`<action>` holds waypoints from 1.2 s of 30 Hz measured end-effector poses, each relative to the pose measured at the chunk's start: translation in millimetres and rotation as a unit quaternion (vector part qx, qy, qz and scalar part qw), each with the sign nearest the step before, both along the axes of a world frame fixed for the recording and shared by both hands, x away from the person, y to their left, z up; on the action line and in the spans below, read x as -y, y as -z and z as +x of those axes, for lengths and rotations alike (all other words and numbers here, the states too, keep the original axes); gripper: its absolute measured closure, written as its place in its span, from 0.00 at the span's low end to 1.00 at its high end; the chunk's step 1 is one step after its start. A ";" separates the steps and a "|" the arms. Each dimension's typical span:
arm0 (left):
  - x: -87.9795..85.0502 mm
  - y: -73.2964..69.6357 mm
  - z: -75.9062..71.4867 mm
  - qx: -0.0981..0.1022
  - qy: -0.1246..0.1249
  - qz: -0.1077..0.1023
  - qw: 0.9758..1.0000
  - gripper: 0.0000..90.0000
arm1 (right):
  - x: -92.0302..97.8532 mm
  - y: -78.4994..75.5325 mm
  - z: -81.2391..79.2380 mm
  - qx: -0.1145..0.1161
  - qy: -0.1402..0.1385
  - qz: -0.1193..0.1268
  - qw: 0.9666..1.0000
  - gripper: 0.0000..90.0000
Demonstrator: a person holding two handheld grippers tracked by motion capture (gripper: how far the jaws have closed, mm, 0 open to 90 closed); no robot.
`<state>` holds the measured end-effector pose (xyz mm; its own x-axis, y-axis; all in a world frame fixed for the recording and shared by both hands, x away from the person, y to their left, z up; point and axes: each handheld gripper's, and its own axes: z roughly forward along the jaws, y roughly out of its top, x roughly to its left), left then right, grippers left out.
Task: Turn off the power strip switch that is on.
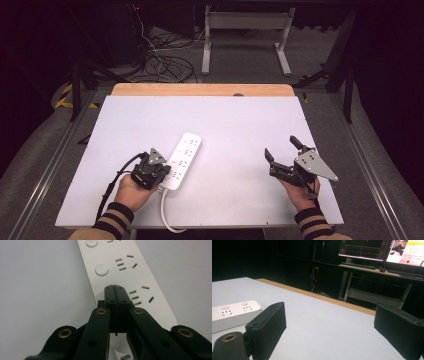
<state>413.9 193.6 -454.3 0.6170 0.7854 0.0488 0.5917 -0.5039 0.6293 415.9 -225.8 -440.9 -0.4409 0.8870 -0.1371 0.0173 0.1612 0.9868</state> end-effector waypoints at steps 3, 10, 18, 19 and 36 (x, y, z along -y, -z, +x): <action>-1.3 -0.4 1.5 -0.003 0.002 -0.003 1.000 1.00 | 0.6 0.1 -0.3 -0.003 0.000 0.000 1.000 0.12; -1.7 -0.5 1.9 -0.008 0.002 -0.008 1.000 1.00 | -0.1 0.4 -0.7 -0.003 0.000 -0.004 1.000 0.12; -1.6 -0.4 1.8 -0.008 0.002 -0.008 1.000 1.00 | -0.7 0.9 -0.2 -0.005 0.000 -0.005 1.000 0.12; -1.6 -0.4 1.8 -0.008 0.002 -0.008 1.000 1.00 | -0.7 0.9 -0.2 -0.005 0.000 -0.004 1.000 0.12; -2.4 -1.5 -0.2 0.004 0.000 -0.014 1.000 1.00 | 0.3 0.7 0.4 -0.007 0.002 -0.005 1.000 0.12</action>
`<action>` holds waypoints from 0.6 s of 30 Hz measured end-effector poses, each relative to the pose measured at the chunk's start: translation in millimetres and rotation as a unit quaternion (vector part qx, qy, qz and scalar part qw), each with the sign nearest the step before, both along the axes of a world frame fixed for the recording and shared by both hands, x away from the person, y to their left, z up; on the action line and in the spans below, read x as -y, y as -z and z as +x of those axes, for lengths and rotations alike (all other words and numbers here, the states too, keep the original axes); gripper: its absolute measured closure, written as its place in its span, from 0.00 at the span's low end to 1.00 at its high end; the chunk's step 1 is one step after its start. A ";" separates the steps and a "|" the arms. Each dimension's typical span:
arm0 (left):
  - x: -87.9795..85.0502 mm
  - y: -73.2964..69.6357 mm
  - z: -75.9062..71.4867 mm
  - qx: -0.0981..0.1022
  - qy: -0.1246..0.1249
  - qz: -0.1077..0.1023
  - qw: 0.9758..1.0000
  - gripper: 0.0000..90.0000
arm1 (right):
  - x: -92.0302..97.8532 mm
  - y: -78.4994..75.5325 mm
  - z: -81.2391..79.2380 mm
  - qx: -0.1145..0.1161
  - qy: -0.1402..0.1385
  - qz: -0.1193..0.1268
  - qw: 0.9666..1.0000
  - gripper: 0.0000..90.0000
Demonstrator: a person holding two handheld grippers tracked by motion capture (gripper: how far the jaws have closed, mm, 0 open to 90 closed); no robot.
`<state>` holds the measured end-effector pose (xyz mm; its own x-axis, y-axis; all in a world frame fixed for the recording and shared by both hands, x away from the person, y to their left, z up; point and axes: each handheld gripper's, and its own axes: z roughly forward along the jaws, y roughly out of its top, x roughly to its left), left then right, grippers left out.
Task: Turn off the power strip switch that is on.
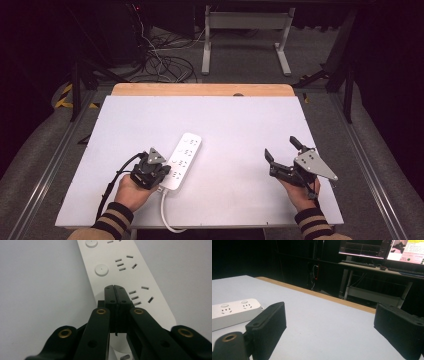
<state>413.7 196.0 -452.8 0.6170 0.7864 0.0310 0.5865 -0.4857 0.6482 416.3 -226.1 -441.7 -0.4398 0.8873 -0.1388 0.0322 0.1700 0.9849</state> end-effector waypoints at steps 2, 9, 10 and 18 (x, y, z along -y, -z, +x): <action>-0.4 0.2 0.1 -0.002 0.001 0.000 1.000 1.00 | 0.1 -0.1 0.0 0.001 0.000 0.000 1.000 0.12; 0.3 0.4 -0.2 -0.001 -0.001 0.000 1.000 1.00 | -0.8 0.0 -0.2 0.001 -0.001 0.001 1.000 0.12; 0.3 0.4 -0.2 -0.001 -0.001 0.000 1.000 1.00 | -0.9 0.0 -0.2 0.001 -0.002 0.001 1.000 0.12; 0.4 0.6 -0.8 0.002 0.000 0.002 1.000 1.00 | -0.7 -0.1 -0.2 0.001 -0.001 0.000 1.000 0.12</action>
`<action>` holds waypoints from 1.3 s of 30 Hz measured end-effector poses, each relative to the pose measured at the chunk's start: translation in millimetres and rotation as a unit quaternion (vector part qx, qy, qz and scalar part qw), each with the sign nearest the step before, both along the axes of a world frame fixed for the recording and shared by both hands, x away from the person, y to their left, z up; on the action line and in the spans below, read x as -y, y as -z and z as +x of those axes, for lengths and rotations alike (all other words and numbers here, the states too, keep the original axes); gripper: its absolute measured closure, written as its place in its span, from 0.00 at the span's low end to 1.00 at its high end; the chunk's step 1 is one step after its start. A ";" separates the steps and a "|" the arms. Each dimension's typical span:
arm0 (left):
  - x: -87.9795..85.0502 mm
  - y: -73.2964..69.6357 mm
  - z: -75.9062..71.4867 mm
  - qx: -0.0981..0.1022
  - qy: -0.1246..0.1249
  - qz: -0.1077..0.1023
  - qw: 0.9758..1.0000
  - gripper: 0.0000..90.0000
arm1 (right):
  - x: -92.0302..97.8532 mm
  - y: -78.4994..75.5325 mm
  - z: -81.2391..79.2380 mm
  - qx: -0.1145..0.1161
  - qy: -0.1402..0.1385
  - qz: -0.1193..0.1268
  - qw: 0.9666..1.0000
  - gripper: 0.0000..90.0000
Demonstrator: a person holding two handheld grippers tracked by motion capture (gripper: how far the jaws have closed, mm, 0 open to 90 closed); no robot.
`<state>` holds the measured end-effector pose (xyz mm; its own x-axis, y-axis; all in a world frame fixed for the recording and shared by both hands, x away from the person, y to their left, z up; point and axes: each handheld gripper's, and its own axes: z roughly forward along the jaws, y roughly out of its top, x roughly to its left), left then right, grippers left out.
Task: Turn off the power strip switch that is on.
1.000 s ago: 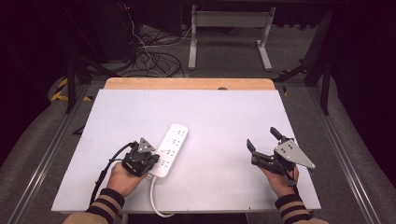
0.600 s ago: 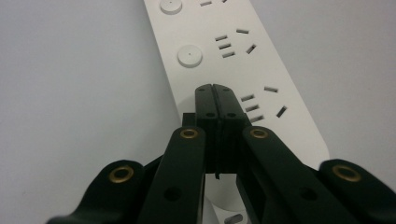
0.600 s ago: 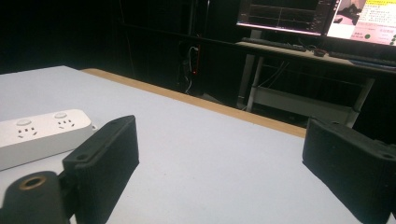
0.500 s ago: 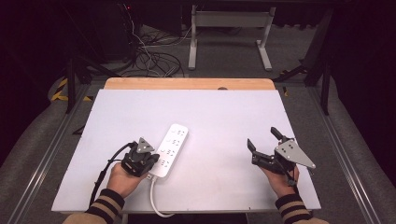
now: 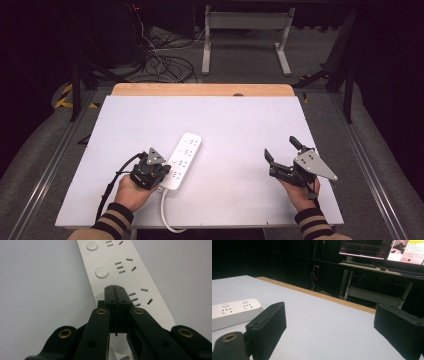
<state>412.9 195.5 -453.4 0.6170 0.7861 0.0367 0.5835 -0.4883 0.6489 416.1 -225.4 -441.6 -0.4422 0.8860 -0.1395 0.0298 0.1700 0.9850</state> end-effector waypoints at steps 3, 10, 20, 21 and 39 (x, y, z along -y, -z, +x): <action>-1.1 -0.1 -0.2 0.005 0.000 -0.001 1.000 1.00 | 0.0 0.0 0.3 0.000 -0.001 -0.001 1.000 0.12; -4.3 -6.6 -3.8 0.046 0.001 -0.021 0.999 1.00 | 0.0 -0.4 0.3 0.005 -0.002 0.000 1.000 0.13; -18.4 -37.4 -23.0 0.175 -0.035 -0.090 0.980 1.00 | 0.4 -0.7 0.1 0.005 -0.002 0.002 1.000 0.13; -18.4 -37.4 -23.0 0.175 -0.035 -0.090 0.980 1.00 | 0.4 -0.7 0.1 0.005 -0.002 0.002 1.000 0.13; -78.8 -74.6 -66.2 0.318 -0.179 -0.172 0.915 1.00 | -2.3 -2.2 1.5 0.009 -0.004 0.002 1.000 0.13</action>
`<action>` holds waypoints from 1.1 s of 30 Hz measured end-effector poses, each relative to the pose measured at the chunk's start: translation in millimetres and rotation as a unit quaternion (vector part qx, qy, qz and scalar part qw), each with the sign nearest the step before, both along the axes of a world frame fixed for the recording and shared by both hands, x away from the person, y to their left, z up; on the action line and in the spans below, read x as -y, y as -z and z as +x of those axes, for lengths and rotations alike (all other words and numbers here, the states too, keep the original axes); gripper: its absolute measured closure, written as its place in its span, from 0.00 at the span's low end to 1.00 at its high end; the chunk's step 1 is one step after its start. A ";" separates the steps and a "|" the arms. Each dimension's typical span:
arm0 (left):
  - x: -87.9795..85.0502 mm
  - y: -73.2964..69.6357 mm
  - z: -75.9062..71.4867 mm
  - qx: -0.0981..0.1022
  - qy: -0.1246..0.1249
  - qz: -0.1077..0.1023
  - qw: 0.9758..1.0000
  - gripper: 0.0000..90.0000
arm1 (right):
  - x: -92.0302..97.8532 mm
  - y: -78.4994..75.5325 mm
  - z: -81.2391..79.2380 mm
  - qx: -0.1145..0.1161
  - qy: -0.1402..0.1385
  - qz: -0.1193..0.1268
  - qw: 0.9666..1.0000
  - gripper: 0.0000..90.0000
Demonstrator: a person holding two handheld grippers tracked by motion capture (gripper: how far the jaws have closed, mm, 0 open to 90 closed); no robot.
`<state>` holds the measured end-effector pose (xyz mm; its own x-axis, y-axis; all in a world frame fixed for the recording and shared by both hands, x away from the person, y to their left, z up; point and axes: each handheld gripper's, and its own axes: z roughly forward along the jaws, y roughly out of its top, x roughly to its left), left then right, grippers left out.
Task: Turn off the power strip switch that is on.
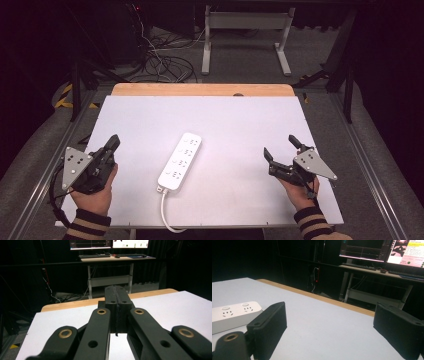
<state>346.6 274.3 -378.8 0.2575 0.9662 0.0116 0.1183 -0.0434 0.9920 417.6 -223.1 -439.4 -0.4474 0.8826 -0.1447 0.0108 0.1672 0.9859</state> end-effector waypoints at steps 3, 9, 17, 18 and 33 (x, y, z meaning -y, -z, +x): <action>1.1 1.6 -0.3 0.004 -0.002 0.007 1.000 0.85 | -0.9 0.1 0.8 0.001 -0.003 -0.001 1.000 0.13; 2.2 8.6 10.3 -0.003 -0.026 -0.004 1.000 0.27 | -0.5 -0.1 0.7 0.004 0.001 0.000 1.000 0.13; 2.5 9.3 11.5 0.008 -0.021 -0.004 1.000 0.11 | 1.1 -0.4 -0.2 0.002 0.004 0.000 1.000 0.13; 2.4 9.5 11.7 0.008 -0.022 -0.004 1.000 0.11 | 0.9 -0.3 -0.2 0.001 0.003 0.000 1.000 0.13; 2.0 12.7 12.5 0.003 -0.028 0.002 1.000 0.11 | -1.1 -0.8 1.2 0.003 0.000 0.000 1.000 0.13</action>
